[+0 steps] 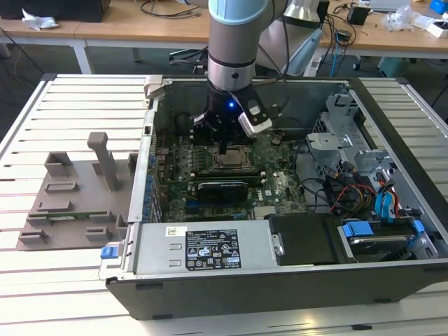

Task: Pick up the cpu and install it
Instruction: 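Install the second cpu locking lever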

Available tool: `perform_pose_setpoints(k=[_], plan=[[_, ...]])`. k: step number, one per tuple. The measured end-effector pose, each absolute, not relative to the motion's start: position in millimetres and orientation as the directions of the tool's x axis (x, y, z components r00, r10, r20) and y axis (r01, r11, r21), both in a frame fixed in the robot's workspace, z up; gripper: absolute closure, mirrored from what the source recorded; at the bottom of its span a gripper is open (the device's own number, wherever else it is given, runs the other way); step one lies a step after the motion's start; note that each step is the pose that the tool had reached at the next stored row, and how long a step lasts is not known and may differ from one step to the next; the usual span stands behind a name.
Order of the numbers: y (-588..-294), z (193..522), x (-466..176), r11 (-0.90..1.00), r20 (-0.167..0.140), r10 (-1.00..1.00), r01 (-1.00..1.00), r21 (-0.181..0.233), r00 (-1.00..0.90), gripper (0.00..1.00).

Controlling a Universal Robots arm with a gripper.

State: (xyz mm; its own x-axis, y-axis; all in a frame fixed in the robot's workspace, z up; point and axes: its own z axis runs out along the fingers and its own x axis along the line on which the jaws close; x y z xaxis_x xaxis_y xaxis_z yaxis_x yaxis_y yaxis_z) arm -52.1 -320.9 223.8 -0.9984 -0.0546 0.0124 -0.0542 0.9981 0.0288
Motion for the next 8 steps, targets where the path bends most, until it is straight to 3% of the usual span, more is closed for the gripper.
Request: perform_pose_setpoints(k=[8], plan=[[-320.9, 226.3, -52.1, 0.998, 0.012, -0.055, -0.054, 0.028, -0.998, 0.89]])
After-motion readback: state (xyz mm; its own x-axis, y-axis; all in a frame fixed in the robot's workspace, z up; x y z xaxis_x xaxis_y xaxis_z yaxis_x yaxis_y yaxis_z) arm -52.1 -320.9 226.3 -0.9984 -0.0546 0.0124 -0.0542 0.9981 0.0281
